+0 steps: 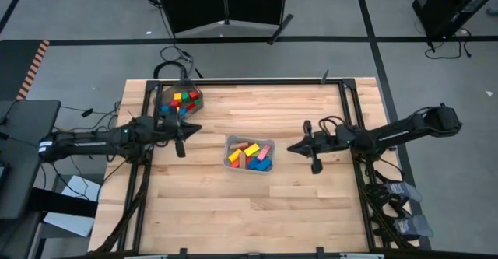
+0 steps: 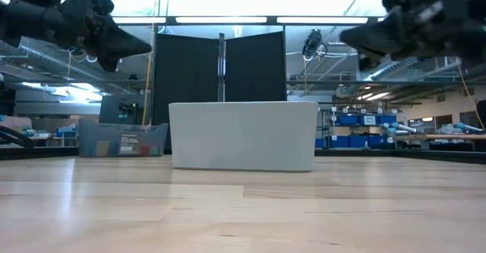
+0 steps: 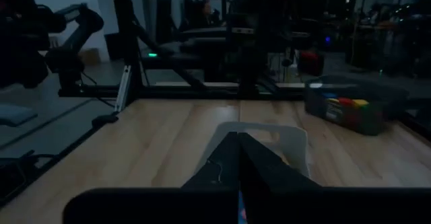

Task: Sort blocks by size
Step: Return to Home Position

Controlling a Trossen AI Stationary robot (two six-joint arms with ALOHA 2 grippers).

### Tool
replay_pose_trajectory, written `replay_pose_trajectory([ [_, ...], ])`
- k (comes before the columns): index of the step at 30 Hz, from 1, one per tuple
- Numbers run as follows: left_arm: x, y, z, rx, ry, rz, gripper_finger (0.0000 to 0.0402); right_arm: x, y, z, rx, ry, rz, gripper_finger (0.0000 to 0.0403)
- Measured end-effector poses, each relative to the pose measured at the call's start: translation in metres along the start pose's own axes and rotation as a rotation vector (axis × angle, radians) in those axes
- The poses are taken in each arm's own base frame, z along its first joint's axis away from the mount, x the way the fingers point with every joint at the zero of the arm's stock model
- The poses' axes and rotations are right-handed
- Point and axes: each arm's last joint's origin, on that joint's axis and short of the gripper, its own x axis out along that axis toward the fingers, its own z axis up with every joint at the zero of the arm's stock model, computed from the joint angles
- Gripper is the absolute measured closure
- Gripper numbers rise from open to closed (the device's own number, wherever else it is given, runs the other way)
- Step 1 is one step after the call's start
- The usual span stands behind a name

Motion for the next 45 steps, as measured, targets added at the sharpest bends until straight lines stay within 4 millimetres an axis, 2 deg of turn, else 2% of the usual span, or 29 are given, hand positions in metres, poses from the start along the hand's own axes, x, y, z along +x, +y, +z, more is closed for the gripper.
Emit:
replay_pose_trajectory([
  [7, -0.002, -0.007, -0.018, 0.042, -0.094, -0.077, 0.0396, -0.036, 0.003, -0.022, -0.002, -0.028, 0.003, 0.0397],
  [14, -0.003, -0.009, -0.042, 0.031, -0.133, -0.128, 0.0397, -0.044, 0.005, -0.021, -0.025, -0.001, 0.047, 0.0397],
  [24, -0.003, -0.010, -0.046, 0.049, -0.094, -0.133, 0.0398, -0.060, 0.006, -0.018, -0.049, 0.014, 0.058, 0.0397],
  [39, -0.008, -0.010, -0.042, 0.083, -0.141, -0.133, 0.0398, -0.086, 0.005, -0.017, -0.058, -0.027, 0.014, 0.0397],
  [45, -0.008, -0.009, -0.041, 0.091, -0.148, -0.131, 0.0398, -0.088, 0.005, -0.014, -0.106, -0.054, 0.000, 0.0396],
])
